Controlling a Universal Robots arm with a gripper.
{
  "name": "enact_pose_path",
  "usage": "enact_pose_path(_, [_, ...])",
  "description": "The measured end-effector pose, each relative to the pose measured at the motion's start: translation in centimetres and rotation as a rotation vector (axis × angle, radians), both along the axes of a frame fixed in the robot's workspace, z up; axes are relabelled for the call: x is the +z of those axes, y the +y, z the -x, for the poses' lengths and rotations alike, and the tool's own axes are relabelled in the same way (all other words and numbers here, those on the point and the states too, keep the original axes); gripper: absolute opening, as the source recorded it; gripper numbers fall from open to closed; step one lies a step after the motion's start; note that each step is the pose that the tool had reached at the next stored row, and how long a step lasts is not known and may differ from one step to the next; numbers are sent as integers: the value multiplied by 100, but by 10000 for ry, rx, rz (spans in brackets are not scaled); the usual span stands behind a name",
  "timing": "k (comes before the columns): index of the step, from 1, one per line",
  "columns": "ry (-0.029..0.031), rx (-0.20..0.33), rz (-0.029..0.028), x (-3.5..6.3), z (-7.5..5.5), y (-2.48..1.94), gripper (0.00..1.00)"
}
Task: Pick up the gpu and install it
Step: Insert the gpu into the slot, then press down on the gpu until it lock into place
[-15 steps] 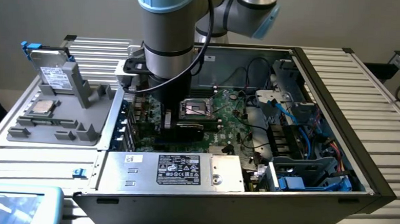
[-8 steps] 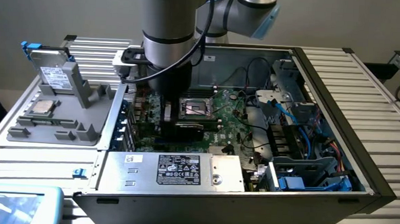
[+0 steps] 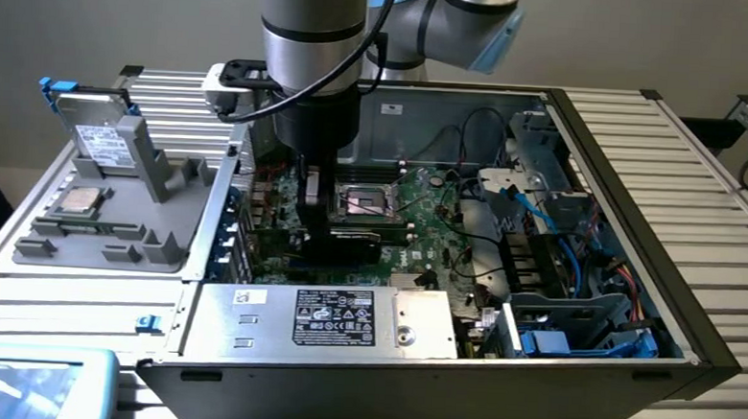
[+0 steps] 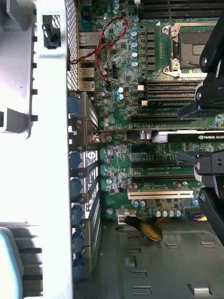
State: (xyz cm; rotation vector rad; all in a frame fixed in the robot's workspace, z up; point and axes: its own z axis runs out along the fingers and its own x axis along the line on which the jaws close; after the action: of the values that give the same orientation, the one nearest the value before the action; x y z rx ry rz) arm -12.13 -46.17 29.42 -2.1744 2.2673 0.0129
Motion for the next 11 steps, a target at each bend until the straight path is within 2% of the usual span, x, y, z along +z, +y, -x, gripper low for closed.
enact_pose_path(11, [-2, 0, 1, 0, 0, 0, 42])
